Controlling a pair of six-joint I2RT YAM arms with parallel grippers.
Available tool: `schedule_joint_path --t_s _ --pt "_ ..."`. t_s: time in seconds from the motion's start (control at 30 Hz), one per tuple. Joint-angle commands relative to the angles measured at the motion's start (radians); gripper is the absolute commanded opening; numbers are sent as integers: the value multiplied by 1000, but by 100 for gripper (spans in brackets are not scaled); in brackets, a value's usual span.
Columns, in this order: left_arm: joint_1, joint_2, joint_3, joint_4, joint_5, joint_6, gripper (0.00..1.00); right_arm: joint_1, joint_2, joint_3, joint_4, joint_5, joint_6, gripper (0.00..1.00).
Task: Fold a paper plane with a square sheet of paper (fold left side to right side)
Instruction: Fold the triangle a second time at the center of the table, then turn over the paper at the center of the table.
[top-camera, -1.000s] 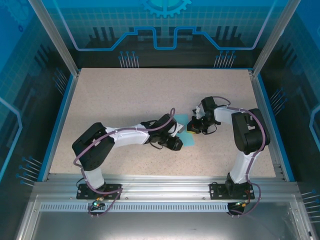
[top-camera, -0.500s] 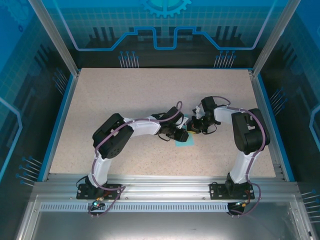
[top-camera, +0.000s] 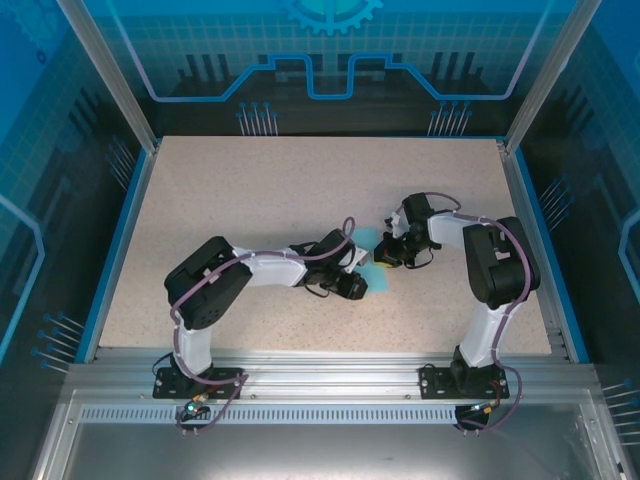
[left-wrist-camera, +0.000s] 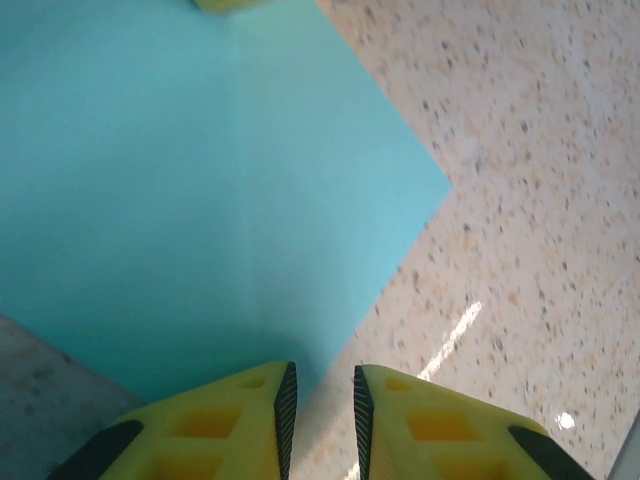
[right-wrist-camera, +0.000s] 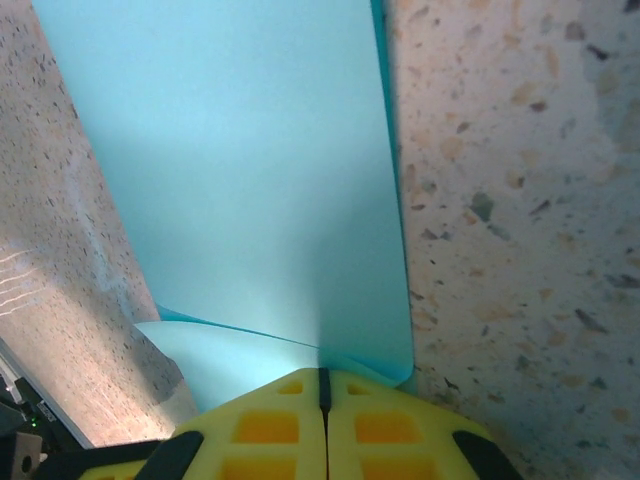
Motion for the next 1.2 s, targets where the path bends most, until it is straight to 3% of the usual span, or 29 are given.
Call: schedule_joint_path --t_s 0.0,0.4,0.53,0.67,0.87,1.17 --pt "-25 -24 -100 -64 47 -21 26 7 39 3 -14 68 -8 5" --pt "-9 -186 -131 -69 -19 -53 31 15 -59 2 48 -2 10 10" --pt "34 -290 -162 -39 -68 -98 40 -6 -176 -11 60 7 9 27" --pt "97 -339 -191 9 -103 -171 56 -45 -284 -48 59 -1 -6 43" --pt "147 -253 -118 29 -65 -203 68 -97 -419 -158 33 -17 -50 58" --pt "149 -49 40 38 -3 -191 65 -108 -523 -324 79 -74 -22 60"
